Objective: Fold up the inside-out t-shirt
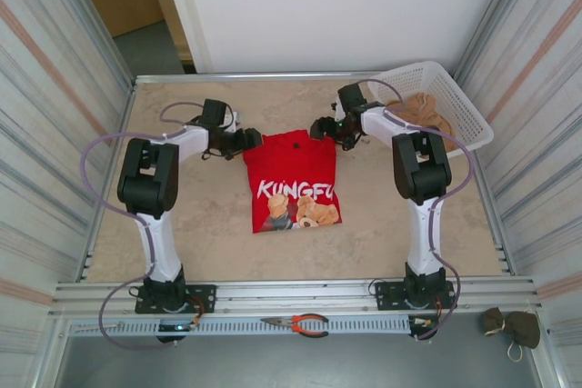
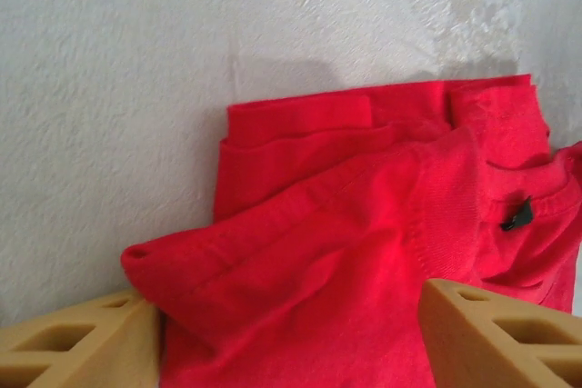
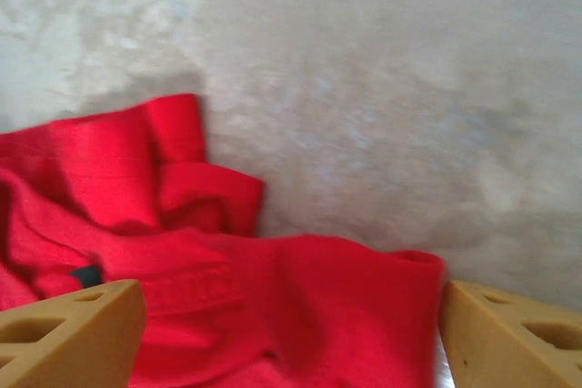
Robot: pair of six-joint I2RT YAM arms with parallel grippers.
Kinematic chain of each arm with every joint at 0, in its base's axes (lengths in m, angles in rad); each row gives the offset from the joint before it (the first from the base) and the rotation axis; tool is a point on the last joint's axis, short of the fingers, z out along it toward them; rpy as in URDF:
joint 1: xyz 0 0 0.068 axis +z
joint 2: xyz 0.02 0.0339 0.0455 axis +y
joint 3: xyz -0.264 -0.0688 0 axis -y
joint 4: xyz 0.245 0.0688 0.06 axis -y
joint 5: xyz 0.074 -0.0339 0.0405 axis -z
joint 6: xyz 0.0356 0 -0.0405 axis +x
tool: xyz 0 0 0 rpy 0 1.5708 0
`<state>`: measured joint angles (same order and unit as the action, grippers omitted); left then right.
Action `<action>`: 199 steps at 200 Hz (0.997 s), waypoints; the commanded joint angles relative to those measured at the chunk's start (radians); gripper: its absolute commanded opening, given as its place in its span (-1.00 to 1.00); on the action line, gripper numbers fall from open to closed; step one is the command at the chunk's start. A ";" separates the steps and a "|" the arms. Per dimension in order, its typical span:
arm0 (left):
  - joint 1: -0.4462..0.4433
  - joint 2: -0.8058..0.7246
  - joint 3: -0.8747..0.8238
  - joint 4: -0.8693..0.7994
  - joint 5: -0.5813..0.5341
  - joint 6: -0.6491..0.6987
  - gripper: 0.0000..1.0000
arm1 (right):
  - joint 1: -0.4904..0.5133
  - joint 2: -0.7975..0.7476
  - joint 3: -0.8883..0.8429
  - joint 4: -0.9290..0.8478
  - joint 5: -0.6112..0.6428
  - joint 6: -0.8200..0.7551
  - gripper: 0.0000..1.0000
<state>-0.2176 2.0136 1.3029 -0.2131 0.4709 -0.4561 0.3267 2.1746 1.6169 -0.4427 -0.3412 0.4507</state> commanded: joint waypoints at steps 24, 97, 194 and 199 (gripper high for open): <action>-0.042 0.033 -0.017 0.062 0.053 0.000 0.25 | 0.090 0.042 0.002 -0.003 -0.081 -0.010 0.47; -0.028 0.062 -0.003 0.079 0.030 -0.022 -0.53 | 0.058 0.075 -0.015 0.062 -0.127 0.062 0.07; -0.016 0.122 0.036 0.181 0.149 -0.066 -1.00 | 0.019 0.055 -0.050 0.210 -0.294 0.179 -1.00; -0.011 0.118 0.032 0.189 0.158 -0.071 -1.00 | 0.012 0.043 -0.066 0.231 -0.302 0.194 -1.00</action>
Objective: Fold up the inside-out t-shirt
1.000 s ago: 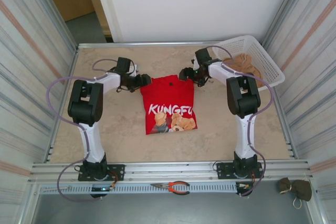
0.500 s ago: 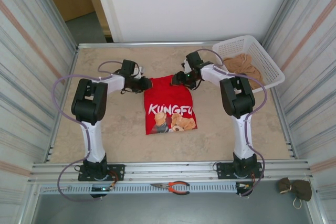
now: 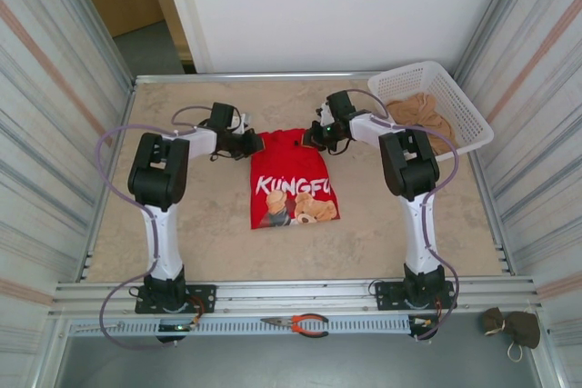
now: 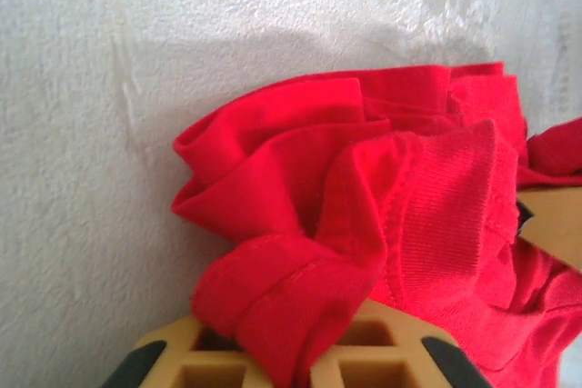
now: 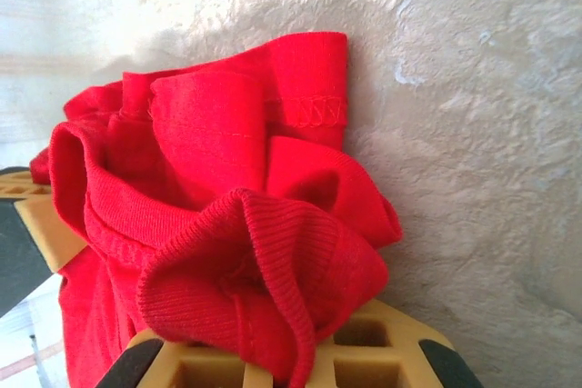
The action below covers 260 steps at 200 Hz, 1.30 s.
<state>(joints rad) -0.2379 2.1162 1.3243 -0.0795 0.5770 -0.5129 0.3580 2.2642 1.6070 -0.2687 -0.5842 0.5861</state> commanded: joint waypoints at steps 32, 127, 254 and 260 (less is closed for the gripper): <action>0.033 -0.077 -0.060 0.117 0.101 -0.055 -1.00 | -0.038 -0.172 -0.202 0.181 -0.081 0.150 -1.00; 0.079 -0.168 -0.061 0.134 0.136 -0.063 -1.00 | -0.043 -0.279 -0.239 0.199 -0.075 0.189 -1.00; 0.091 -0.375 0.114 0.108 0.172 -0.089 -1.00 | -0.045 -0.450 -0.102 0.191 -0.037 0.208 -1.00; 0.084 -0.402 0.061 0.119 0.170 -0.084 -1.00 | -0.035 -0.478 -0.165 0.215 -0.031 0.209 -1.00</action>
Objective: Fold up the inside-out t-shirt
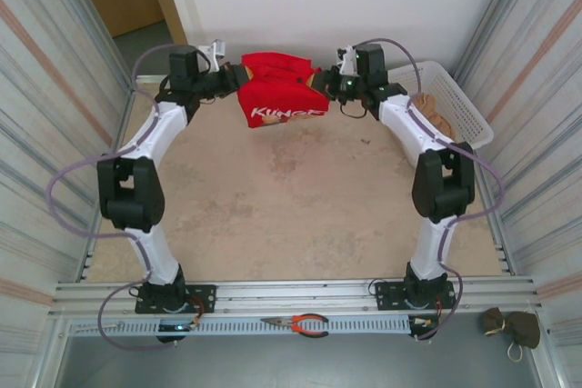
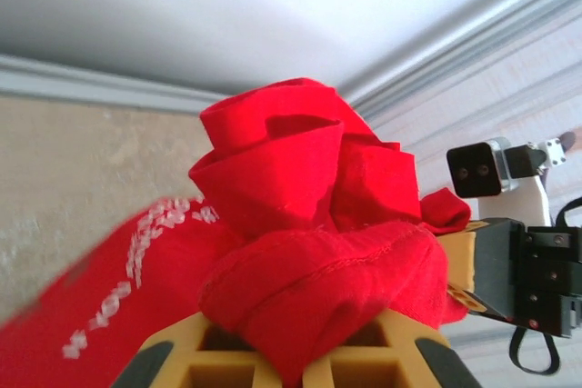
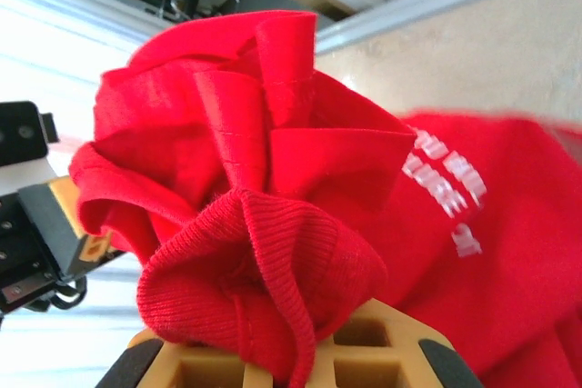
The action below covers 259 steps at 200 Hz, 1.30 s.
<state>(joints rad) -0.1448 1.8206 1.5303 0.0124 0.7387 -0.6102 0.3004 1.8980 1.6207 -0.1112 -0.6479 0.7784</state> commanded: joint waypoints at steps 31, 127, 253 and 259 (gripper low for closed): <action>-0.052 -0.259 -0.486 0.102 -0.034 0.019 -1.00 | 0.109 -0.252 -0.532 0.163 0.095 0.009 -1.00; -0.093 -0.202 -0.620 0.121 -0.250 0.130 -1.00 | 0.172 -0.264 -0.661 0.164 0.365 -0.151 -1.00; -0.053 0.142 -0.333 0.183 -0.411 0.190 -1.00 | 0.057 0.173 -0.172 0.069 0.368 -0.185 -1.00; -0.050 0.146 -0.334 0.191 -0.412 0.184 -1.00 | 0.052 0.184 -0.154 0.063 0.362 -0.185 -1.00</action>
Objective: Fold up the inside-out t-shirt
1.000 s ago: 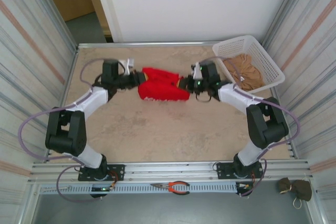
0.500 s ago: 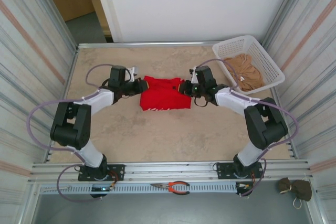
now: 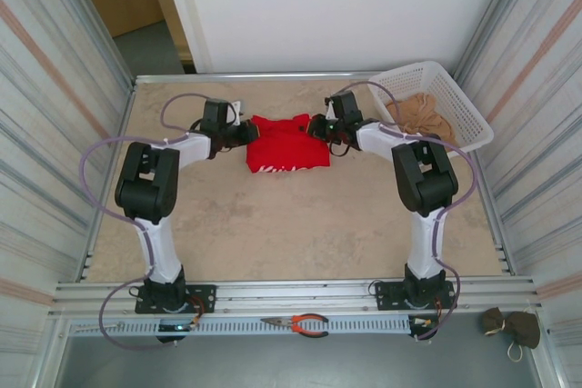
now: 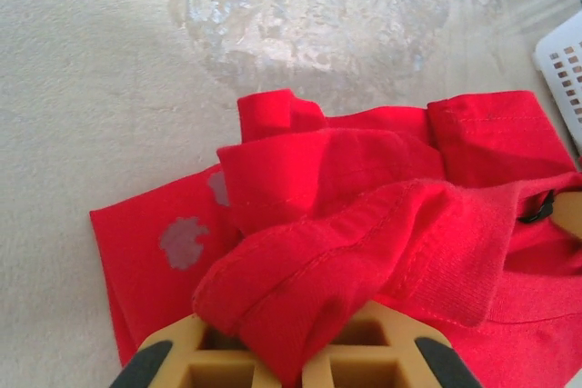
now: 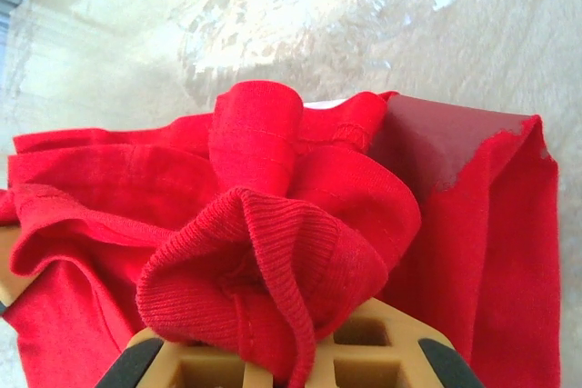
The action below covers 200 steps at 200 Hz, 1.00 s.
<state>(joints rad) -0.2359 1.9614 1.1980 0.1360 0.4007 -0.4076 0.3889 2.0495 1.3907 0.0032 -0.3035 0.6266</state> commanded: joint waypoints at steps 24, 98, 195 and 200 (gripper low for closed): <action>0.053 0.048 0.033 0.068 -0.065 -0.038 -1.00 | -0.051 0.093 0.152 -0.064 -0.013 -0.022 -0.90; 0.130 0.185 0.161 0.086 -0.047 -0.255 0.15 | -0.142 -0.005 0.141 0.021 -0.127 0.087 0.27; 0.095 -0.205 -0.001 -0.183 0.003 -0.216 0.61 | -0.036 -0.064 -0.038 -0.117 -0.142 0.012 0.31; 0.079 -0.223 -0.028 -0.191 -0.014 -0.220 0.61 | -0.035 -0.057 -0.038 -0.122 -0.138 0.013 0.31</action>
<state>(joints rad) -0.0872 1.7996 1.2659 0.0753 0.3954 -0.6327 0.3546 1.9472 1.3705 -0.0589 -0.4500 0.6682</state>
